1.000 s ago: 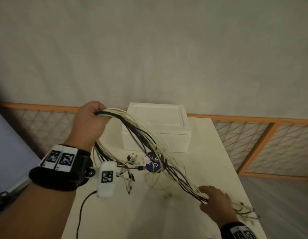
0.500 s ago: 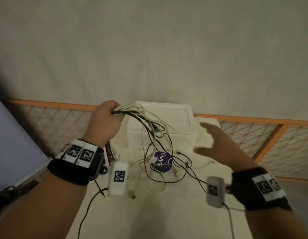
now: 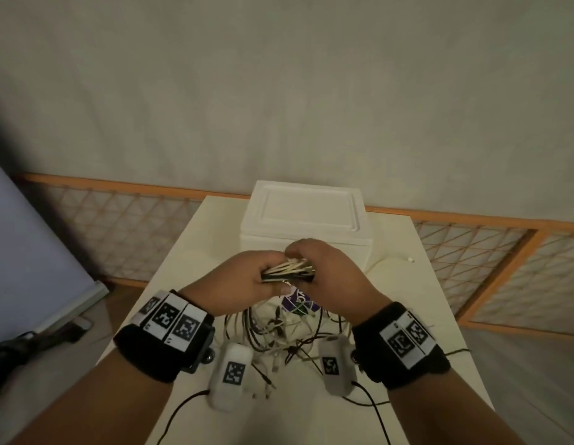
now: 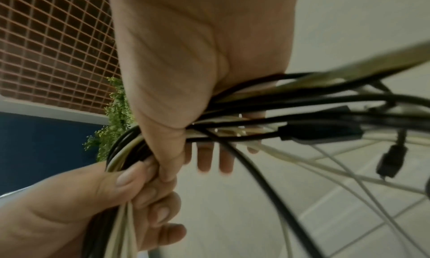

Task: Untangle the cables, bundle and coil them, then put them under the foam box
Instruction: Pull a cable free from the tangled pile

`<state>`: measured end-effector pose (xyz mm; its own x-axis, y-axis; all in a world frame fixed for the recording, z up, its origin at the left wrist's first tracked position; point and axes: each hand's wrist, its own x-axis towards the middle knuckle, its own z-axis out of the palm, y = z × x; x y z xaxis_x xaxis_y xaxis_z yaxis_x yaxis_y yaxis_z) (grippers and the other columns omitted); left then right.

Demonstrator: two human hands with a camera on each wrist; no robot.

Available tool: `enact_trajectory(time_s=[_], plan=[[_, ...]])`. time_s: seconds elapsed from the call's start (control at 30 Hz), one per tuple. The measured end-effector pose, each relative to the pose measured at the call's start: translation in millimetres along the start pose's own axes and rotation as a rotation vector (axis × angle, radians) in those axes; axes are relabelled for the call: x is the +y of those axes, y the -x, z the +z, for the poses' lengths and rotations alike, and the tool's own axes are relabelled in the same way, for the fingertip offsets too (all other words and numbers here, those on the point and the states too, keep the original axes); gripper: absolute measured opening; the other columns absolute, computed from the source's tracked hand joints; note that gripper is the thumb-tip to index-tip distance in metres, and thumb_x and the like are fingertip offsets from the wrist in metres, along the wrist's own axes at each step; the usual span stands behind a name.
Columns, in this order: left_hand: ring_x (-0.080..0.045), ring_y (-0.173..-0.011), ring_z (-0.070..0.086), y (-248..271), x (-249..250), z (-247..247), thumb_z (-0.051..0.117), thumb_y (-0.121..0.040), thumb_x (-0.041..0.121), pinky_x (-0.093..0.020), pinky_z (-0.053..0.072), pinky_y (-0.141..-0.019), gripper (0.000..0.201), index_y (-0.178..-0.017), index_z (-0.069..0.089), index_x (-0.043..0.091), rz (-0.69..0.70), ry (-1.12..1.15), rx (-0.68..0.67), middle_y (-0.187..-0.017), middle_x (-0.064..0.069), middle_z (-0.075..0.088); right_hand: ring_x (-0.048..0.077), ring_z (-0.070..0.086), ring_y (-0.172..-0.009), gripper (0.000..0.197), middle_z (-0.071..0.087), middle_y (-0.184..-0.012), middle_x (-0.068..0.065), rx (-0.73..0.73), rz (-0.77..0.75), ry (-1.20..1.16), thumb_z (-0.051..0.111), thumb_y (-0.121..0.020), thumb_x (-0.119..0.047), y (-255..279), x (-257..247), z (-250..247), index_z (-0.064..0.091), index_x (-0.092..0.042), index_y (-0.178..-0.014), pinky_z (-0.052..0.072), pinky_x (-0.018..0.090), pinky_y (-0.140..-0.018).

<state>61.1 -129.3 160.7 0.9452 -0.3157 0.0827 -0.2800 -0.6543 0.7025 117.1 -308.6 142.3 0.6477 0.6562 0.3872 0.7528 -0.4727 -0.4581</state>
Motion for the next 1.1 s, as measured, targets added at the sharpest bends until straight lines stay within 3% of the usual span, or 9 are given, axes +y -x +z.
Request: enact_trajectory(time_s=[0.07,0.2,0.3,0.43,0.57,0.7,0.83,0.97,1.1], plan=[[0.000,-0.068,0.054,-2,1,0,0.071,-0.085,0.023,-0.017,0.038,-0.061,0.019,-0.077,0.056,0.032,0.006,-0.026,-0.024,-0.070,0.015,0.059,0.011,0.054,-0.107,0.043,0.059,-0.116,0.000,-0.025,-0.044,-0.024,0.073,-0.076,-0.019,2,3,1,0.058,-0.016,-0.116,0.043,0.023,-0.090],[-0.003,-0.070,0.053,-1,6,1,0.072,-0.082,0.032,-0.022,0.040,-0.063,0.019,-0.079,0.054,0.034,-0.024,-0.212,0.009,-0.072,0.015,0.058,0.022,0.060,-0.077,0.015,0.066,-0.082,0.005,-0.134,0.079,0.077,0.061,-0.088,-0.026,8,2,-1,0.062,-0.013,-0.097,0.046,0.034,-0.067],[-0.009,-0.078,0.056,-1,17,9,0.073,-0.075,0.035,-0.029,0.045,-0.069,0.036,-0.103,0.052,0.026,-0.010,-0.485,0.098,-0.088,0.011,0.060,0.029,0.061,-0.082,0.021,0.066,-0.090,0.011,-0.094,0.110,0.175,0.056,-0.089,-0.020,9,-4,8,0.060,-0.008,-0.105,0.047,0.039,-0.069],[-0.017,-0.069,0.056,-8,23,29,0.063,-0.078,0.015,-0.027,0.037,-0.052,0.055,-0.126,0.037,0.014,-0.041,-0.475,0.122,-0.082,0.001,0.059,0.027,0.061,-0.074,0.035,0.065,-0.086,0.010,0.059,0.144,0.004,0.061,-0.079,-0.007,11,-18,14,0.051,-0.008,-0.113,0.049,0.041,-0.062],[-0.021,-0.074,0.061,-9,12,22,0.062,-0.083,0.027,-0.030,0.043,-0.058,0.008,-0.088,0.057,0.022,-0.194,-0.469,0.146,-0.076,0.002,0.063,0.018,0.055,-0.084,0.038,0.054,-0.100,0.000,0.146,-0.018,-0.039,0.070,-0.068,-0.006,18,-12,9,0.052,-0.014,-0.100,0.048,0.031,-0.070],[-0.020,-0.061,0.050,-4,6,16,0.059,-0.080,0.026,-0.027,0.024,-0.047,0.032,-0.056,0.039,0.022,-0.251,-0.513,0.298,-0.058,0.001,0.048,0.009,0.054,-0.081,0.021,0.059,-0.086,-0.007,0.245,-0.076,-0.088,0.064,-0.083,-0.037,32,3,18,0.064,-0.017,-0.090,0.042,0.021,-0.075],[-0.019,-0.060,0.049,0,9,19,0.059,-0.079,0.026,-0.026,0.024,-0.046,0.026,-0.059,0.043,0.020,-0.240,-0.543,0.311,-0.057,0.001,0.047,0.010,0.060,-0.076,0.041,0.066,-0.078,-0.006,0.234,0.159,-0.379,0.038,-0.096,-0.047,42,2,26,0.069,-0.020,-0.093,0.046,0.026,-0.068],[-0.018,-0.057,0.044,0,17,23,0.055,-0.074,0.032,-0.026,0.022,-0.045,0.023,-0.058,0.044,0.020,-0.174,-0.519,0.318,-0.052,0.003,0.041,0.012,0.068,-0.065,0.034,0.070,-0.075,-0.014,0.004,0.467,-0.700,0.041,-0.098,-0.039,44,-8,24,0.069,-0.025,-0.087,0.044,0.021,-0.060],[-0.018,-0.056,0.045,0,18,18,0.065,-0.076,0.020,-0.026,0.024,-0.047,0.029,-0.056,0.044,0.020,-0.201,-0.474,0.362,-0.052,0.003,0.043,0.029,0.068,-0.088,0.038,0.073,-0.099,0.001,-0.165,0.635,-1.009,0.045,-0.094,-0.047,52,-5,26,0.072,-0.020,-0.100,0.051,0.033,-0.079]])
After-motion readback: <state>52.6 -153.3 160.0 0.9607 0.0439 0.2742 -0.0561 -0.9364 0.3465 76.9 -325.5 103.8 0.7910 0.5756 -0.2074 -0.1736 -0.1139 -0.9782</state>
